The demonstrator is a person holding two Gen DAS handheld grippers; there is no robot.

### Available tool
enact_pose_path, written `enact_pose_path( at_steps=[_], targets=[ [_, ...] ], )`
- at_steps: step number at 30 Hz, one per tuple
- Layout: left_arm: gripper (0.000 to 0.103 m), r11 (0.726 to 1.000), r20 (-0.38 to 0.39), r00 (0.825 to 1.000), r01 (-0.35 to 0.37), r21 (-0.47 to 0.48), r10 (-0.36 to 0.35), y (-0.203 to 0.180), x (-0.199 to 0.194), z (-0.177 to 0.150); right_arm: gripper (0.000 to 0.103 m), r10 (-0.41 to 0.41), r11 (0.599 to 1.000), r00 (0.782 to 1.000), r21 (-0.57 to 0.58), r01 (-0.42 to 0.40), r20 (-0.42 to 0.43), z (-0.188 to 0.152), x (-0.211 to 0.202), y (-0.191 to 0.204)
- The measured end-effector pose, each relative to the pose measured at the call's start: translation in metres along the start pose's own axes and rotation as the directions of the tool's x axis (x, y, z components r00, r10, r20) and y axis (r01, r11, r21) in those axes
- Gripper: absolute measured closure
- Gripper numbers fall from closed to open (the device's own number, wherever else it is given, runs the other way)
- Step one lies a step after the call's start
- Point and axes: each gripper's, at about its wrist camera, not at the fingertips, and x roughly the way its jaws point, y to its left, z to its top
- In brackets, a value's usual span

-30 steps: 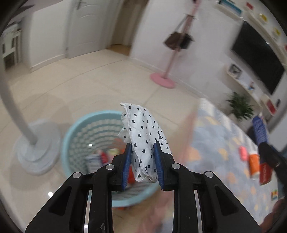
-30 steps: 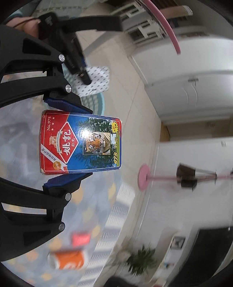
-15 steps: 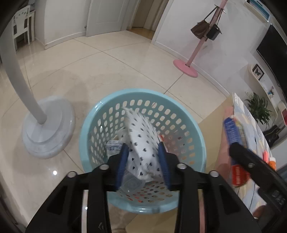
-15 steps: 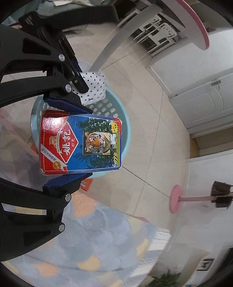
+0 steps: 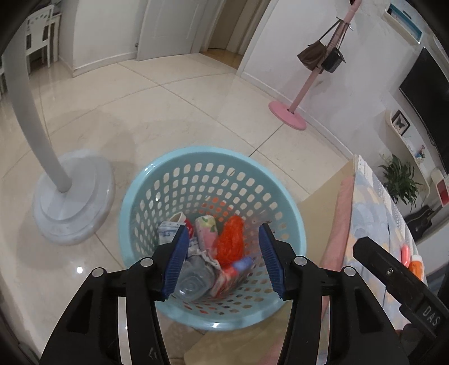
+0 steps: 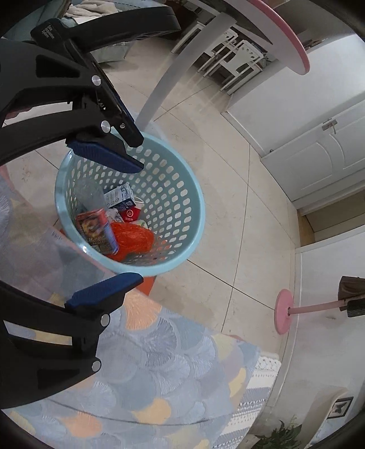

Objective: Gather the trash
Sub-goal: 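Carry the cloth and card box over the blue basket and open both tools, then grasp the orange paper cup with the right tool while the left tool approaches the pink packet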

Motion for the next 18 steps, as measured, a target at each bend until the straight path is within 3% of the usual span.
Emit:
enact_pose_path(
  at_steps=[8,13,16,18],
  targets=[
    [0.053,0.995,0.041,0.999,-0.005,0.103,0.001,-0.037,-0.009,-0.005,0.033,-0.118,0.993,0.987,-0.009,0.12,0.108,-0.005,-0.05,-0.04],
    [0.052,0.986,0.047,0.997,0.049,0.161,-0.057,-0.074,-0.014,-0.014,0.033,-0.245,0.969,0.948,0.062,0.237,0.205,-0.007,-0.106,-0.1],
    [0.052,0.975,0.048,0.991,0.111,0.194,-0.122,-0.105,-0.02,-0.02,0.033,-0.319,0.947,0.914,0.13,0.294,0.25,-0.011,-0.14,-0.142],
    [0.052,0.962,0.045,0.986,0.148,0.228,-0.162,-0.126,-0.023,-0.025,0.033,-0.386,0.92,0.88,0.183,0.347,0.275,-0.016,-0.163,-0.172]
  ],
)
